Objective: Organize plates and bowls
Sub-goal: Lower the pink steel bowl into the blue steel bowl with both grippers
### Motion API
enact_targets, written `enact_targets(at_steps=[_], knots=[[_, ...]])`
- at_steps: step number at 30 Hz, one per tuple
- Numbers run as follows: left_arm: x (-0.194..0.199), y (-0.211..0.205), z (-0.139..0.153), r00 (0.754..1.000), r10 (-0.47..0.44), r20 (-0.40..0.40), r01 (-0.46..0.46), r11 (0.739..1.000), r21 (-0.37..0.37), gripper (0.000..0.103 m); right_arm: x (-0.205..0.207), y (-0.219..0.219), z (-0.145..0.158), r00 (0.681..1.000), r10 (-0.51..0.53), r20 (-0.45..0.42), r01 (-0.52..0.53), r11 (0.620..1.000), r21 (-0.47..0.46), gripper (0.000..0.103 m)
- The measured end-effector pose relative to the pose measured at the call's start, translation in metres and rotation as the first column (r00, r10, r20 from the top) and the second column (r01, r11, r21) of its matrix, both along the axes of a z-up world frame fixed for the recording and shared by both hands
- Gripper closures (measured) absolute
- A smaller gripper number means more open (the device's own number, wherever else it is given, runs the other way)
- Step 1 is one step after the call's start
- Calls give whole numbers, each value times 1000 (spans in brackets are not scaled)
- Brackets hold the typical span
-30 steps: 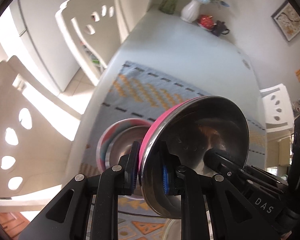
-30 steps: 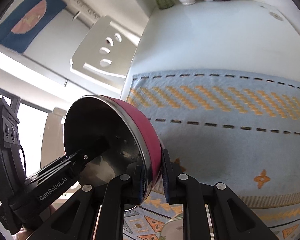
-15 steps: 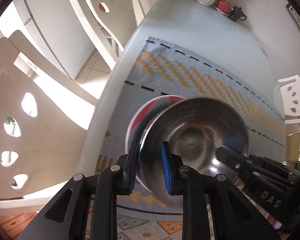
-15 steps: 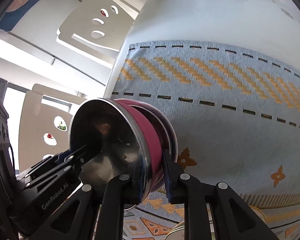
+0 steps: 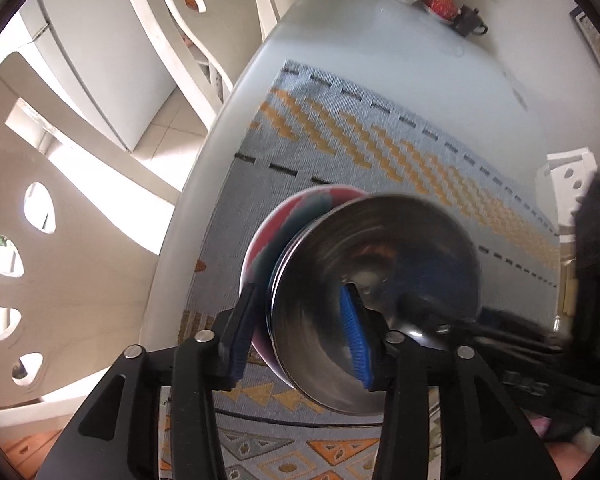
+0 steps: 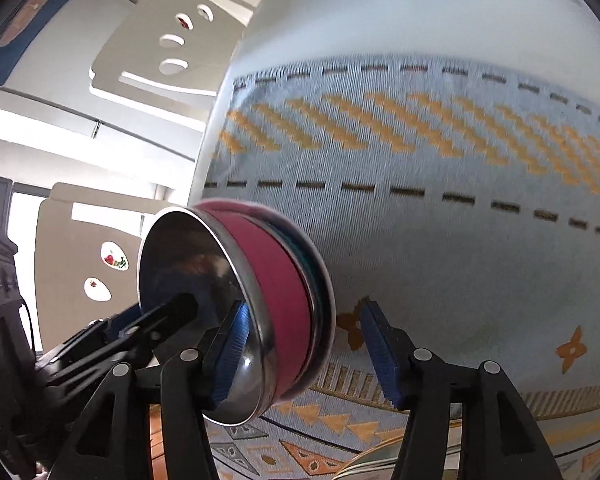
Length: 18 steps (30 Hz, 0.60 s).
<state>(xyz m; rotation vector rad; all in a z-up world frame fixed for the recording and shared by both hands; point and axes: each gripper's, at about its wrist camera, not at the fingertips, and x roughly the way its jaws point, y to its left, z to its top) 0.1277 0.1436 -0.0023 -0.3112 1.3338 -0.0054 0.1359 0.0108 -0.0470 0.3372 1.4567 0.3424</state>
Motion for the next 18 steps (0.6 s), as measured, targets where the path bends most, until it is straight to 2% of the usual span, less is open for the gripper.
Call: enact_targets(at_steps=[1, 2, 3, 5, 7, 9, 10, 11, 12, 13, 18], knots=[[-2, 2, 4, 1000, 9, 16, -9, 1000, -5, 41, 0, 0, -5, 1000, -4, -11, 4, 1000, 6, 47], [-2, 5, 7, 999, 22, 29, -23, 1000, 16, 18, 0, 0, -8, 1000, -7, -20, 7, 1000, 9, 47], [-2, 7, 9, 998, 34, 46, -36, 998, 47, 12, 0, 0, -13, 999, -11, -31, 12, 1000, 15, 47], [1, 10, 4, 998, 42, 49, -46, 995, 83, 11, 0, 0, -22, 998, -22, -54, 24, 999, 44, 47], [6, 13, -11, 999, 38, 5, -39, 998, 50, 13, -1, -1, -30, 997, -32, -72, 37, 997, 67, 47], [7, 14, -23, 999, 32, -22, -31, 999, 28, 25, -2, -4, -37, 995, -58, -79, 68, 990, 126, 47], [8, 12, -29, 999, 28, -35, -27, 999, 27, 43, -3, -5, -39, 994, -67, -84, 79, 986, 146, 47], [8, 11, -35, 999, 20, -42, -20, 1000, -3, 53, -4, -6, -42, 992, -81, -92, 96, 979, 179, 48], [8, 10, -38, 999, 14, -38, -16, 998, -58, 59, -5, -7, -45, 991, -91, -95, 109, 972, 210, 52], [7, 9, -38, 999, 17, -33, -20, 997, -79, 61, -6, -8, -45, 991, -97, -92, 115, 970, 215, 52], [6, -1, -29, 1000, -15, -17, 15, 999, -29, 62, -10, -5, -33, 996, -78, -39, 83, 982, 167, 57]])
